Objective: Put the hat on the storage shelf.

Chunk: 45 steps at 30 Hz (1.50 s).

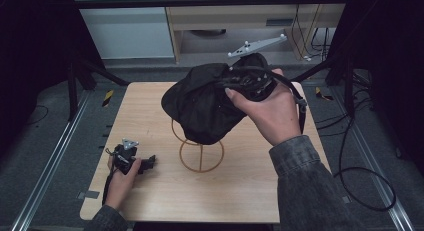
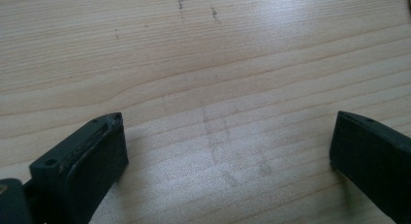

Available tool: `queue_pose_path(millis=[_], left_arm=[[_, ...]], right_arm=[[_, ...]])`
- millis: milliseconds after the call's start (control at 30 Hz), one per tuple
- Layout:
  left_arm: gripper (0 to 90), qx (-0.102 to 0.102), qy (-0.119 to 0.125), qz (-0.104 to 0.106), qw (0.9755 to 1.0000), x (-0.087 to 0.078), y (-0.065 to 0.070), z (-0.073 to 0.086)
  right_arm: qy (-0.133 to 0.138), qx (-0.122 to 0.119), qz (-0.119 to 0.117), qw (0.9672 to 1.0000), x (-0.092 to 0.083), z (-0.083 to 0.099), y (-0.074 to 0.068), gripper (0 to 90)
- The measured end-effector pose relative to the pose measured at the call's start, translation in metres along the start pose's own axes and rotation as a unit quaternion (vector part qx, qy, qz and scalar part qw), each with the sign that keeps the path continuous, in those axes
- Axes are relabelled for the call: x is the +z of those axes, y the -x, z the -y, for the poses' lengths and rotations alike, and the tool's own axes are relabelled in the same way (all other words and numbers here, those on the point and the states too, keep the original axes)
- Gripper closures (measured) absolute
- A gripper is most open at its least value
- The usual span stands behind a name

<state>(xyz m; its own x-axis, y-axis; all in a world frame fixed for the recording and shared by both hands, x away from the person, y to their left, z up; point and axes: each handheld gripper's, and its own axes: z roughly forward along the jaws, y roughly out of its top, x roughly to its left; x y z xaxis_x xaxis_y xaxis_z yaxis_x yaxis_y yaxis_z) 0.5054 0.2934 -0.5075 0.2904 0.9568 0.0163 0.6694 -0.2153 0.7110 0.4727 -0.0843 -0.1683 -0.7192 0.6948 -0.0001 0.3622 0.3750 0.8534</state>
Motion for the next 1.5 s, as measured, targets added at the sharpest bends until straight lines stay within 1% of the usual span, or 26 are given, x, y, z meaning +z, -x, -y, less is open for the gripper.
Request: queue_pose_path(millis=[267,600,633,700,833,1033,1333,1500], left_arm=[[0.0,0.0,0.0,0.0,1.0,0.0,0.0,0.0],[0.0,0.0,0.0,0.0,1.0,0.0,0.0,0.0],[0.0,0.0,0.0,0.0,1.0,0.0,0.0,0.0],[0.0,0.0,0.0,0.0,1.0,0.0,0.0,0.0],[0.0,0.0,0.0,0.0,1.0,0.0,0.0,0.0],[0.0,0.001,0.0,0.001,1.0,0.0,0.0,0.0],[0.0,0.001,0.001,0.001,1.0,0.0,0.0,0.0],[0.0,0.001,0.001,0.001,1.0,0.0,0.0,0.0]], right_arm=[[-0.005,-0.002,-0.008,1.0,0.006,0.001,-0.004,84.6],[-0.017,0.001,-0.01,0.9998,0.021,0.004,-0.005,84.5],[-0.022,0.0,-0.012,0.9997,0.024,0.004,-0.005,84.4],[-0.024,-0.001,-0.013,0.9996,0.028,0.005,-0.005,84.4],[-0.032,-0.003,-0.013,0.9994,0.033,0.006,-0.005,84.4],[-0.037,-0.004,-0.015,0.9992,0.04,0.009,-0.005,84.3],[-0.047,-0.002,-0.02,0.9987,0.046,0.012,-0.005,84.2],[-0.051,0.003,-0.018,0.9985,0.047,0.016,-0.001,84.2]])
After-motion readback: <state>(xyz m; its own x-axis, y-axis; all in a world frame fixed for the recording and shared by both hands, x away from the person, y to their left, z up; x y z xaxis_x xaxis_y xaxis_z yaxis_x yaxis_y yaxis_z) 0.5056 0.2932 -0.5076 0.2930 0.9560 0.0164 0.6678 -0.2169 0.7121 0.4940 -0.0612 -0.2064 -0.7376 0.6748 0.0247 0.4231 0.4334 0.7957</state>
